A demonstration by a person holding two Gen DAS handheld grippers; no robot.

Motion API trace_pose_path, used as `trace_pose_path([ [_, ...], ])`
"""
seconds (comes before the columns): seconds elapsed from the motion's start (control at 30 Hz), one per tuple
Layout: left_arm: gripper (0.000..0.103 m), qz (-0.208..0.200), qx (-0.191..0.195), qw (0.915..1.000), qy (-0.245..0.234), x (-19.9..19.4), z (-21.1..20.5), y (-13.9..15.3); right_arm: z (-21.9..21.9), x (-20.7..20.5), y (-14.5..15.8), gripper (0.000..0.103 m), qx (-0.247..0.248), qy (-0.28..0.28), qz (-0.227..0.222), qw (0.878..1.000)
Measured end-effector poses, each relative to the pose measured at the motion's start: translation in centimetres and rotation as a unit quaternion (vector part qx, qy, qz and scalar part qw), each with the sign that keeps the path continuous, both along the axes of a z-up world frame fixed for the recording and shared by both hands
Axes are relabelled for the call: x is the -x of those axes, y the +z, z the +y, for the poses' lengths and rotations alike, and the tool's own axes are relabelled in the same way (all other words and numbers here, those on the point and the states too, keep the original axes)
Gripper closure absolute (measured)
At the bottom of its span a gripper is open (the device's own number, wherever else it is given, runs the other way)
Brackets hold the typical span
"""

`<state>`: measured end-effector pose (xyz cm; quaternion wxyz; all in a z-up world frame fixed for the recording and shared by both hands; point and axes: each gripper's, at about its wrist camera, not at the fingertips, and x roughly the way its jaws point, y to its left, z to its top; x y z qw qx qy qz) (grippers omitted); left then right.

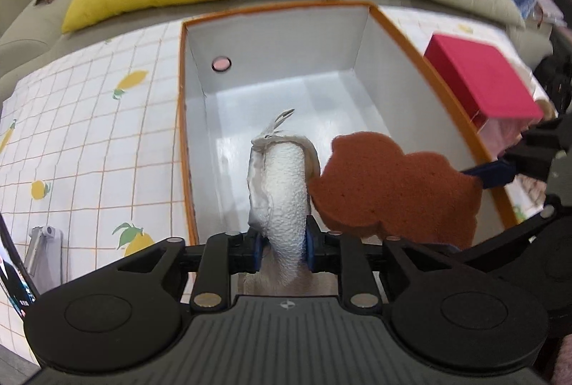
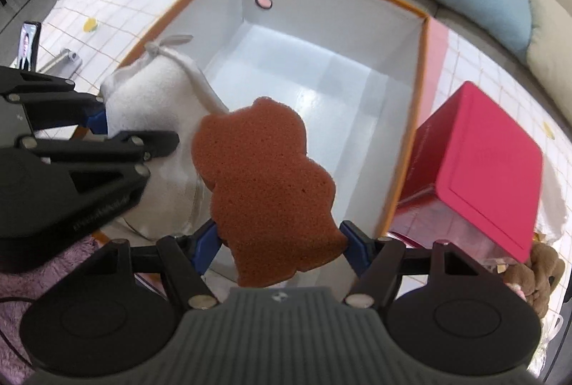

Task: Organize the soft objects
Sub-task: 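Lower the white pouch and bear sponge into the white box and open both grippers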

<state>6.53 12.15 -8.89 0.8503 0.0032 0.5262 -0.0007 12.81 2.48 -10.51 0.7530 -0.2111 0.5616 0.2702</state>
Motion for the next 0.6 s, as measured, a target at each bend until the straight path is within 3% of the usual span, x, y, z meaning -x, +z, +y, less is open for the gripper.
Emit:
trace_pose_path([
  [0.17,0.075,0.021,-0.037,0.9989,-0.017,-0.2,-0.3,-0.8,1.0,-0.4,-1.7,0.031,0.024,0.005,0.038,0.999],
  [0.23,0.066,0.02,-0.046,0.9985,-0.021,0.0,-0.4,-0.7,1.2,-0.1,-2.0,0.03,0.029,0.013,0.036,0.999],
  [0.37,0.052,0.019,-0.042,0.9987,-0.024,-0.4,-0.5,-0.5,1.5,0.2,-1.9,0.027,0.029,0.021,0.039,0.999],
  [0.43,0.04,0.014,-0.042,0.9986,-0.029,-0.3,-0.6,-0.1,1.5,0.0,-1.8,0.026,0.027,0.023,0.042,0.998],
  [0.6,0.034,0.008,-0.029,0.9991,-0.03,-0.2,-0.4,0.8,1.1,-0.2,-1.6,0.021,0.014,0.027,0.048,0.998],
])
